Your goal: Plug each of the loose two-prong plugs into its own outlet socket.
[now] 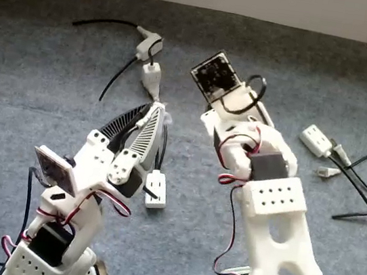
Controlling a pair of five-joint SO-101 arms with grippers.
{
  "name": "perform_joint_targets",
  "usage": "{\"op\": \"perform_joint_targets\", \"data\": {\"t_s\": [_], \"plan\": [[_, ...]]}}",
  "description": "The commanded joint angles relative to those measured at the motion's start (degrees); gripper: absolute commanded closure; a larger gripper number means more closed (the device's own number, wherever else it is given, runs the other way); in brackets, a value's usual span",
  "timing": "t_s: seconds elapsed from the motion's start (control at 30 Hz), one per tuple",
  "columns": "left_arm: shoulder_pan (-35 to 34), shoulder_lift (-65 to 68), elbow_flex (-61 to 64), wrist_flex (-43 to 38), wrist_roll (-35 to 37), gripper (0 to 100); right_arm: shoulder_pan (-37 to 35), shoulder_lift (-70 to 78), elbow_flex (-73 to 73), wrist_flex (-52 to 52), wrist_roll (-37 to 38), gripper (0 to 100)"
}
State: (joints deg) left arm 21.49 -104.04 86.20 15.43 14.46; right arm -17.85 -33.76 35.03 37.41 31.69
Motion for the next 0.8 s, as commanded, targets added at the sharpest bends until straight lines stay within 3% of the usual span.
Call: {"op": "perform_joint_targets", "data": {"t_s": [0.0,0.13,0.4,0.57,0.77], "plan": [[-3.9,0.0,0.7,-0.7,0.2,99,3.0,-6.3,-1.4,1.5,0.4,99.1],[-5.0,0.1,0.7,1.1,0.1,99,3.4,-9.6,-1.5,2.5,0.3,99.1],[-4.7,2.7,-6.2,14.8,-0.3,99,3.3,-10.7,-2.6,2.9,-0.7,99.1],[-4.6,19.6,-14.5,17.1,-6.2,99,3.6,-10.7,-4.0,2.9,-4.6,99.1],[-3.2,44.0,-34.6,33.4,-14.2,99,3.6,-10.7,-4.2,2.9,-4.6,99.1]]}}
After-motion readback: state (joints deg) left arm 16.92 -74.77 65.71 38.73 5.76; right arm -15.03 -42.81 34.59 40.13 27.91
